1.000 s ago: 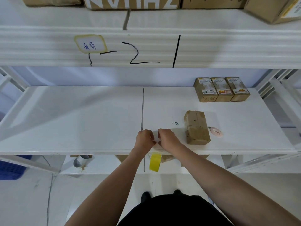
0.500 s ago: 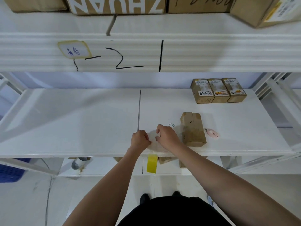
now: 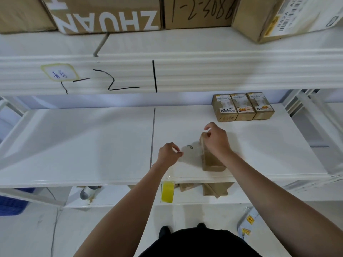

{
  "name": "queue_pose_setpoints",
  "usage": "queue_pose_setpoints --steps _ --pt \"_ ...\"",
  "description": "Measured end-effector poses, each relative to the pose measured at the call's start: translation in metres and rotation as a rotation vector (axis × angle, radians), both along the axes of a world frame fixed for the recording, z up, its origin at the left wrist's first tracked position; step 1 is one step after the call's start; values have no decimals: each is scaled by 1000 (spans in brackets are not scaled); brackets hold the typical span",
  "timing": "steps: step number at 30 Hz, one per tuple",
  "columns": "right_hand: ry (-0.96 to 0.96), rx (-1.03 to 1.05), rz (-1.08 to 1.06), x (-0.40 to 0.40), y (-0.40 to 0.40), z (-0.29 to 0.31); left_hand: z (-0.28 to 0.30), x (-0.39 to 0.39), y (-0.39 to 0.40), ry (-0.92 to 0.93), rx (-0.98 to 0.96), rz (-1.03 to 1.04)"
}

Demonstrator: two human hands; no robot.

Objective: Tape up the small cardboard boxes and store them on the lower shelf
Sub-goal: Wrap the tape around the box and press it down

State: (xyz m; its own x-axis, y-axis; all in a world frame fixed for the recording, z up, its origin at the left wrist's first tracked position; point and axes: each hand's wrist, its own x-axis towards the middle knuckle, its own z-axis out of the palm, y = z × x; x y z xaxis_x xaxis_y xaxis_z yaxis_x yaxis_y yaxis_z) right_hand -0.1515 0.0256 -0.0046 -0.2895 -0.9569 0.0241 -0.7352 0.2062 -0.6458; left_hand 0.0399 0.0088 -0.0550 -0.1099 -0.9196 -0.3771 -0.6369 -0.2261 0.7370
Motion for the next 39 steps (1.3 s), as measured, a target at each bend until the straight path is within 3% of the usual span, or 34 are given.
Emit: queue_pose_setpoints --steps 5,9,19,24,28,35,39 --pt "46 90 -48 -31 8 -5 1 -44 -2 370 273 145" --pt "15 256 -95 -37 13 -11 0 -61 -2 477 399 197" --pt "-109 523 -167 -38 10 -20 -3 -66 -16 439 467 346" --pt "-60 533 -150 -42 8 -22 -10 -57 -19 458 468 433" --pt "-151 565 -201 -48 10 -26 -19 -38 -23 481 407 582" --pt "-178 567 -182 -45 10 -24 -5 -40 -21 661 406 451" --pt "-198 560 -191 -46 10 -22 -5 -46 -19 529 368 311"
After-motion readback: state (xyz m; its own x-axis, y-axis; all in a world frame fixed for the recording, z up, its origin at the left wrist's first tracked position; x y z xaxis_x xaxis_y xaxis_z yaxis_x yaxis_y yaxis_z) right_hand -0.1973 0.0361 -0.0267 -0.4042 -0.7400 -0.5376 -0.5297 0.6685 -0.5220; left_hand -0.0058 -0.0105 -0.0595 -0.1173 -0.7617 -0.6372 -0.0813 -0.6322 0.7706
